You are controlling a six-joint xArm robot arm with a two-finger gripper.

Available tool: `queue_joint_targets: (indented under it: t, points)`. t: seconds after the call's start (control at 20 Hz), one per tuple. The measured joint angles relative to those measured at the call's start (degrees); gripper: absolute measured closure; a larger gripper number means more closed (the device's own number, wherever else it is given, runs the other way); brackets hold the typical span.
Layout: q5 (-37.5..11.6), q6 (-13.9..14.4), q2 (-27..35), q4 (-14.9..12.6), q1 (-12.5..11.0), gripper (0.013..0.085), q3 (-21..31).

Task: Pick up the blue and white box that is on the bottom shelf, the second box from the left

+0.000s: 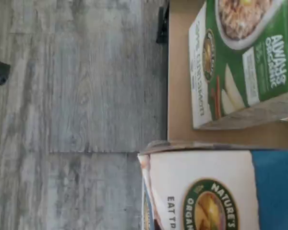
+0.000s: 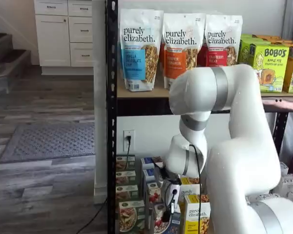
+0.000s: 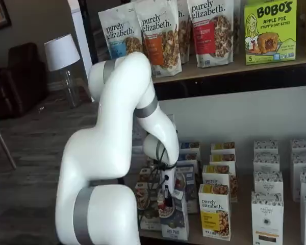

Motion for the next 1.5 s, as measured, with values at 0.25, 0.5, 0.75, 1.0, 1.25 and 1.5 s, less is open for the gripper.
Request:
queue_joint_targets:
  t: [0.25, 0.5, 0.75, 1.0, 1.25, 1.5]
  points:
    - [-0.85, -0.07, -4.16, 0.66, 0.74, 0.057, 5.29]
    - [-0.37, 0.94, -8.3, 0.51, 1.67, 0.057, 9.96]
    - [0.87, 1.95, -12.82, 0.49, 2.65, 0.057, 14.57]
    - [1.21, 4.53, -17.87, -1.11, 3.75, 0.057, 19.66]
    - [0.88, 8.97, -23.76, -4.84, 4.66, 0.057, 25.12]
    - [1.83, 13.92, -29.07, -9.21, 5.35, 0.057, 28.81]
